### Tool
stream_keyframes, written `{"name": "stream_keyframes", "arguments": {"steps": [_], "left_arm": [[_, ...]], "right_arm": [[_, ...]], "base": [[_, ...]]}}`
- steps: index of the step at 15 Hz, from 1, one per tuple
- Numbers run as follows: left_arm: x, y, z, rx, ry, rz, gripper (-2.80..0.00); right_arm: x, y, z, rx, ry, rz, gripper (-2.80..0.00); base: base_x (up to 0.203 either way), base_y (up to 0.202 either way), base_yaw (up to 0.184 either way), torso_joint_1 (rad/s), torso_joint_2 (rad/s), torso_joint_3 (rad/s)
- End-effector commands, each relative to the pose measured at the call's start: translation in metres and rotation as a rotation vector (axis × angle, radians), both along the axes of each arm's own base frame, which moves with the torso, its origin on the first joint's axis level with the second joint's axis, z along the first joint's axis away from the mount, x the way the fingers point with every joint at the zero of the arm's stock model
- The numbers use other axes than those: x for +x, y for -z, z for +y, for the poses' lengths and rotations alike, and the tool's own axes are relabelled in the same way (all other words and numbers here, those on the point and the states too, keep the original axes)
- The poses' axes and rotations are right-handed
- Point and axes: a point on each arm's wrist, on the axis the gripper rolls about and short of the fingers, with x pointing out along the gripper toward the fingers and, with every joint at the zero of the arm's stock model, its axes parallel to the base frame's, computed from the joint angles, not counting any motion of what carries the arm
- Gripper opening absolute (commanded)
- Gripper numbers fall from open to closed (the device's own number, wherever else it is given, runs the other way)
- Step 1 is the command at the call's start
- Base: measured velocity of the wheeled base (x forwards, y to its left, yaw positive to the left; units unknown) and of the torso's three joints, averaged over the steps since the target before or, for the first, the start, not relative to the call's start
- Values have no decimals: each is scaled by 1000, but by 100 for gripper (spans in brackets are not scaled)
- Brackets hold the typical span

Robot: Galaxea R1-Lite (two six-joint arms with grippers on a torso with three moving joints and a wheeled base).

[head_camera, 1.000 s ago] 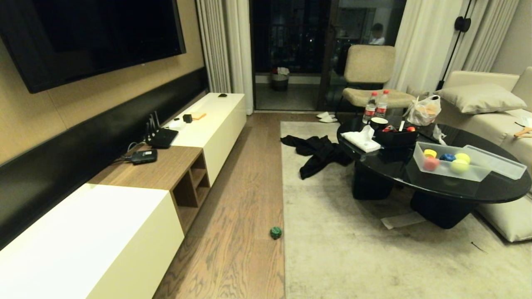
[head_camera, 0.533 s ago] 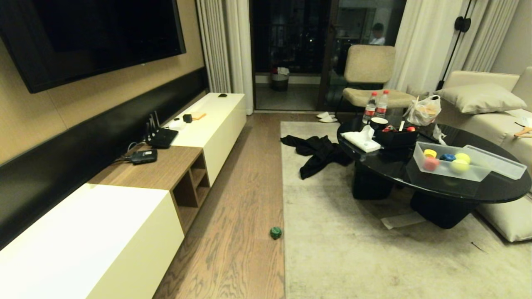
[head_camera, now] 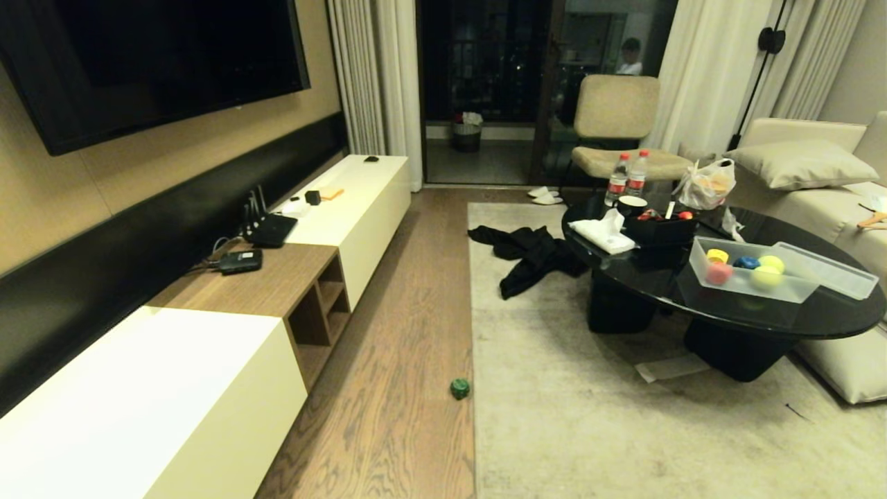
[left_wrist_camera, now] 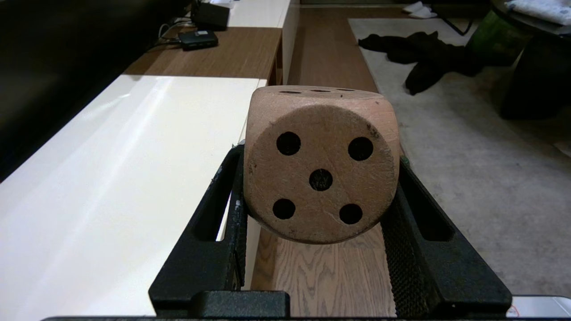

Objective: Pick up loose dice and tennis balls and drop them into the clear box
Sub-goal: Put the toys in the box

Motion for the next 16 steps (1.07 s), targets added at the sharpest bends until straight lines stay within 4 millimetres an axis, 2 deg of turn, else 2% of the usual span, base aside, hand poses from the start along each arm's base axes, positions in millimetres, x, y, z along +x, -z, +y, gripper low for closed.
{"name": "stream_keyframes", "arguments": {"steps": [1, 4, 16], "left_arm": [[0, 0, 0, 0, -1, -1, -280], [0, 0, 0, 0, -1, -1, -280], [0, 0, 0, 2, 1, -1, -280]], "right_arm": [[0, 0, 0, 0, 0, 1, -280], [0, 0, 0, 0, 0, 1, -280], [0, 0, 0, 0, 0, 1, -280]], "base": [[0, 0, 0, 0, 0, 0], [1, -28, 4, 1, 2, 0], [0, -173, -2, 3, 3, 2]]}}
